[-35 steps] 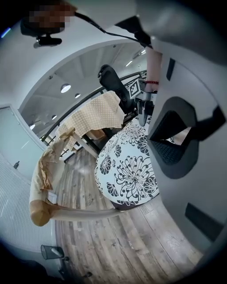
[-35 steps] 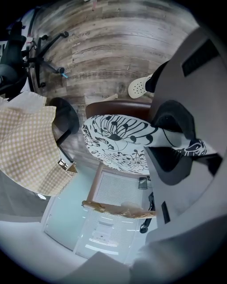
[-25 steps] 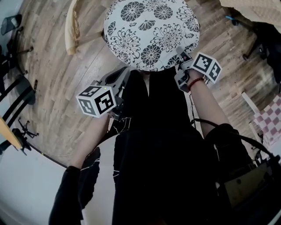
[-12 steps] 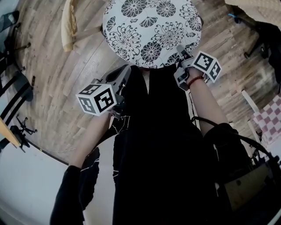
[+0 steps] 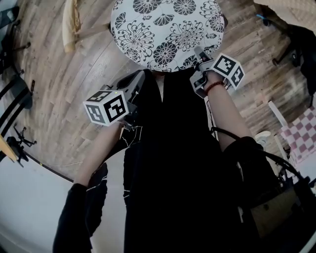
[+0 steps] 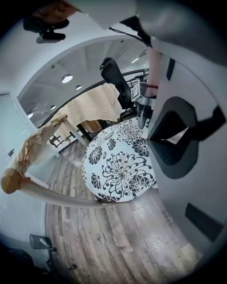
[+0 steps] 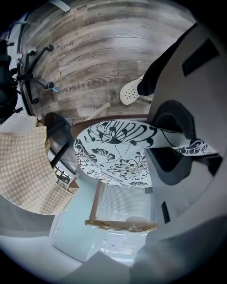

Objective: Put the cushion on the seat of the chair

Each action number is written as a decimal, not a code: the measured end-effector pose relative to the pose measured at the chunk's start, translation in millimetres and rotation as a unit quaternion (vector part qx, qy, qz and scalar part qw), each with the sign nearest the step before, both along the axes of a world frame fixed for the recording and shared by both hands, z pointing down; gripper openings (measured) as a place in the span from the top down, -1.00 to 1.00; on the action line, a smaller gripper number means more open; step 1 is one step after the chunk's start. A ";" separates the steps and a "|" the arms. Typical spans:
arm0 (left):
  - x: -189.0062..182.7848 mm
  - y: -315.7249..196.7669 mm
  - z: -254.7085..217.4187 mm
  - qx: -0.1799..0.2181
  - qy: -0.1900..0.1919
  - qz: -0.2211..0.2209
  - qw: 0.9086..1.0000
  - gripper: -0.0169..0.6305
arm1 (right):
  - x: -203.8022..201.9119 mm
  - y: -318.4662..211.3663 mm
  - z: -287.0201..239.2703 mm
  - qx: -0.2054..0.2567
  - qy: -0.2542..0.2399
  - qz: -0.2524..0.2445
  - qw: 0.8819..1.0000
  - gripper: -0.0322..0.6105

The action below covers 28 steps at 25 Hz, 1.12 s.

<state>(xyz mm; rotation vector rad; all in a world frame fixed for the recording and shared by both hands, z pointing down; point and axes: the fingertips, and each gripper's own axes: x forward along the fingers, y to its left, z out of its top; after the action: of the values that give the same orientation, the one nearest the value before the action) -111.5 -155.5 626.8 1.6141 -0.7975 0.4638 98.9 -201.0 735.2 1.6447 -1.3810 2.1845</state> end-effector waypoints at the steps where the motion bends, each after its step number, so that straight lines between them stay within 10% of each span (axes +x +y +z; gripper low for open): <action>1: 0.6 1.3 0.6 -0.001 -0.001 0.000 1.000 0.91 | 0.0 0.4 1.3 -0.002 -0.001 0.001 1.000 0.83; 28: 6.5 4.5 -6.5 -0.006 -0.001 -0.036 0.999 0.91 | -2.0 1.1 25.8 -0.038 0.057 -0.072 0.995 0.81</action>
<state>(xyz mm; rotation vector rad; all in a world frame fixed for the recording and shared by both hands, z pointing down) -105.0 -151.1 620.3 1.5678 -0.8502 0.4191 97.0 -199.9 761.0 1.5665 -1.3241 2.0051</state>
